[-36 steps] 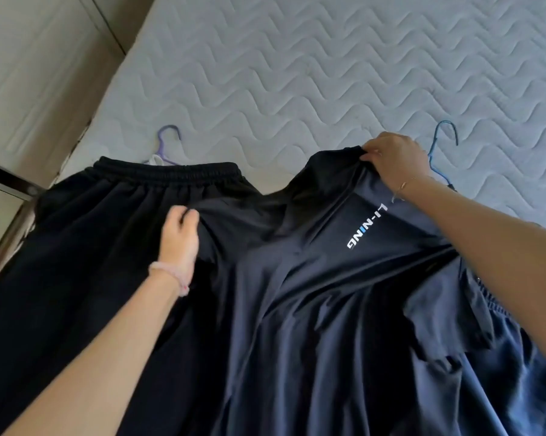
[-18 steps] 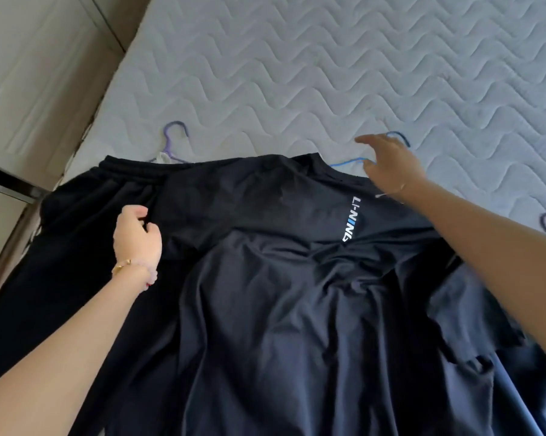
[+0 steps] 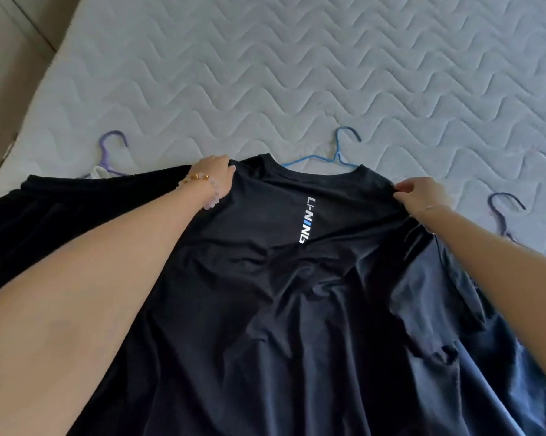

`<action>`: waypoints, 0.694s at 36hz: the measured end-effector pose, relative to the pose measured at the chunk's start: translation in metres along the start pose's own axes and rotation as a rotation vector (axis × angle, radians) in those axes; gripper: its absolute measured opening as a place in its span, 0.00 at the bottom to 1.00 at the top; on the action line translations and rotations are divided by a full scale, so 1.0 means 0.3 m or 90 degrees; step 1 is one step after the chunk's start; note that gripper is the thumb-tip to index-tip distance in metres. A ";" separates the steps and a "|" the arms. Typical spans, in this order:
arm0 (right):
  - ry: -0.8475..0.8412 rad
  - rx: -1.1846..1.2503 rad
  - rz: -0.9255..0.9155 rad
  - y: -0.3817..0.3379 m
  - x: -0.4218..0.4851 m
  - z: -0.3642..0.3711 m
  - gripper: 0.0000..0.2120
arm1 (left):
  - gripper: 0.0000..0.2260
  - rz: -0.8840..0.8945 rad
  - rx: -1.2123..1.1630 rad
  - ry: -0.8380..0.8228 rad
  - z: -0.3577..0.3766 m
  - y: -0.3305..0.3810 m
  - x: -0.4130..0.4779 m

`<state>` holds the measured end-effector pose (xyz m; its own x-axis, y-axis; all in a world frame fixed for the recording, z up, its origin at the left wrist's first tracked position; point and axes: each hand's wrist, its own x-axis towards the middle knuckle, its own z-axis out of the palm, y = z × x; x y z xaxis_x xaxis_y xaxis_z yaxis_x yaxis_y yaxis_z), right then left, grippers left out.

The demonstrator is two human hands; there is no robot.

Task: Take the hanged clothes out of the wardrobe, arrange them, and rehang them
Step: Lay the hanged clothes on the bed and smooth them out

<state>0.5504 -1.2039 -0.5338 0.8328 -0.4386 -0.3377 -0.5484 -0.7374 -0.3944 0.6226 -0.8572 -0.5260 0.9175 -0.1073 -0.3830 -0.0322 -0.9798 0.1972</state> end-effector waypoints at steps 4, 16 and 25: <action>0.061 -0.122 -0.021 0.035 0.015 0.015 0.12 | 0.17 -0.063 -0.037 0.038 0.020 0.013 0.040; 0.176 -0.122 -0.073 -0.026 0.028 -0.050 0.13 | 0.12 -0.129 -0.133 0.231 -0.049 0.069 0.051; -0.115 0.201 -0.133 -0.027 -0.002 -0.046 0.33 | 0.18 -0.165 -0.185 0.184 -0.046 0.024 0.011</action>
<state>0.5556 -1.2046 -0.5187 0.9173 -0.1778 -0.3562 -0.3886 -0.5949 -0.7036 0.6310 -0.8622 -0.5135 0.9545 0.2257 -0.1951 0.2864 -0.8761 0.3879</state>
